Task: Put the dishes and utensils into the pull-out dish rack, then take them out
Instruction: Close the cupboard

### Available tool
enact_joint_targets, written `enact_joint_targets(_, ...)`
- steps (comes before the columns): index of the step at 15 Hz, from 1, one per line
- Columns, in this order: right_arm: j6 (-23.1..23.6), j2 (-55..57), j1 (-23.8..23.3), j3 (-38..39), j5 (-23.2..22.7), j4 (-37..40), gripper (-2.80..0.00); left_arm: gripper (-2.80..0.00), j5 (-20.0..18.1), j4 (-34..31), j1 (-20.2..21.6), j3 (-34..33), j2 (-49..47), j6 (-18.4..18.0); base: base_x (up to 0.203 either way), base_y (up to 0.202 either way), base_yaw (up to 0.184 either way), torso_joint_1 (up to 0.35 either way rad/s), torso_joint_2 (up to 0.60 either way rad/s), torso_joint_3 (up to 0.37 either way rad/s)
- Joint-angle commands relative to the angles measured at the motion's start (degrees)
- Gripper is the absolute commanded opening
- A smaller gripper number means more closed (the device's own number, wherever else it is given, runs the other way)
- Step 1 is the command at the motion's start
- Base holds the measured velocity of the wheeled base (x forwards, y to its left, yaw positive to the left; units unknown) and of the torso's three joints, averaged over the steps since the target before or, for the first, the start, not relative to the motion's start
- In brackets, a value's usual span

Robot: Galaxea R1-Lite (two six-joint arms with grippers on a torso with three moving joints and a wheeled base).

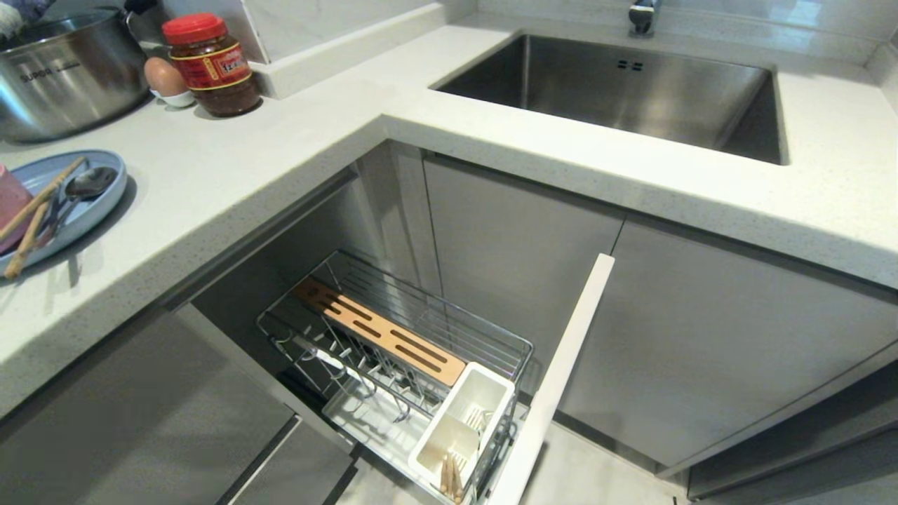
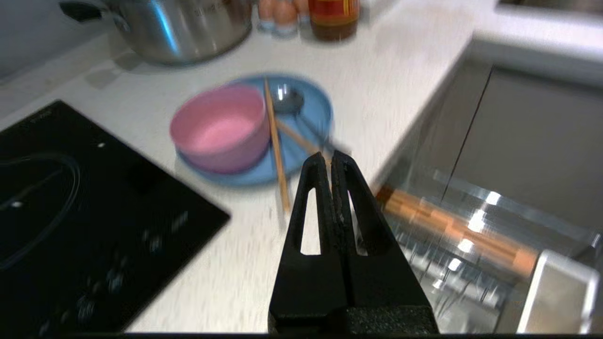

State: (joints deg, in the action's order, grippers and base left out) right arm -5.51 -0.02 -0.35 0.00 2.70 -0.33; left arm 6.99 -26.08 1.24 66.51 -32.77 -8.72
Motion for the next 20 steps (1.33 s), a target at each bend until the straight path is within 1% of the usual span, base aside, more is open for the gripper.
enact_joint_targets(1,-0.03,-0.24,0.00,0.00,0.03,-0.02,-2.80,-2.80,-1.04,-0.11,1.02,-9.98,10.71,-1.96,0.000,0.000,0.000,0.000,0.00,0.000)
enact_joint_targets(4,-0.03,-0.24,0.00,0.00,0.03,-0.02,-2.80,-2.80,-2.33,0.09,0.90,-21.07,21.18,-2.57,0.000,0.000,0.000,0.000,0.00,0.000)
enact_joint_targets(6,-0.03,-0.24,0.00,0.00,0.03,-0.02,-2.80,-2.80,-3.03,0.08,0.01,-25.34,26.61,-1.54,0.000,0.000,0.000,0.000,0.00,0.000)
enact_joint_targets(7,-0.03,-0.24,0.00,0.00,0.03,-0.02,-2.80,-2.80,-4.90,0.08,-0.24,-27.53,29.37,-0.95,0.000,0.000,0.000,0.000,0.00,0.000)
enact_joint_targets(8,-0.03,-0.24,0.00,0.00,0.03,-0.02,-2.80,-2.80,-7.57,0.15,-0.39,-30.14,31.89,0.75,0.000,0.000,0.000,0.000,0.00,0.000)
enact_joint_targets(9,-0.03,-0.23,0.00,0.01,0.03,-0.02,-2.80,-2.80,-9.02,0.72,-0.48,-32.68,32.69,4.42,0.000,0.000,0.000,0.000,0.00,0.000)
enact_joint_targets(10,-0.03,-0.23,0.00,0.00,0.03,-0.02,-2.80,-2.80,-9.49,2.15,-0.52,-34.38,32.74,6.36,0.000,0.000,0.000,0.000,0.00,0.000)
enact_joint_targets(11,-0.03,-0.24,0.00,0.00,0.03,-0.02,-2.80,-2.80,-9.41,3.83,-0.53,-37.52,32.76,6.40,0.000,0.000,0.000,0.000,0.00,0.000)
enact_joint_targets(13,-0.03,-0.24,0.00,0.00,0.03,-0.02,-2.80,-2.80,-9.18,10.67,-0.54,-45.91,32.76,5.23,0.000,0.000,0.000,0.000,0.00,0.000)
enact_joint_targets(16,-0.03,-0.24,0.00,0.00,0.03,-0.02,-2.80,-2.80,-9.05,27.14,-0.54,-61.84,32.77,3.26,0.000,0.000,0.000,0.000,0.00,0.000)
enact_joint_targets(17,-0.03,-0.24,0.00,0.00,0.03,-0.02,-2.80,-2.80,-9.03,30.22,-0.54,-65.48,32.77,2.47,0.000,0.000,0.000,0.000,0.00,0.000)
enact_joint_targets(18,-0.03,-0.24,0.00,0.00,0.03,-0.02,-2.80,-2.80,-8.91,30.44,-0.54,-66.86,32.77,1.74,0.000,0.000,0.000,0.000,0.00,0.000)
enact_joint_targets(20,-0.03,-0.24,0.00,0.00,0.03,-0.02,-2.80,-2.80,-9.09,23.61,-0.58,-66.27,32.77,1.08,0.000,0.000,0.000,0.000,0.00,0.000)
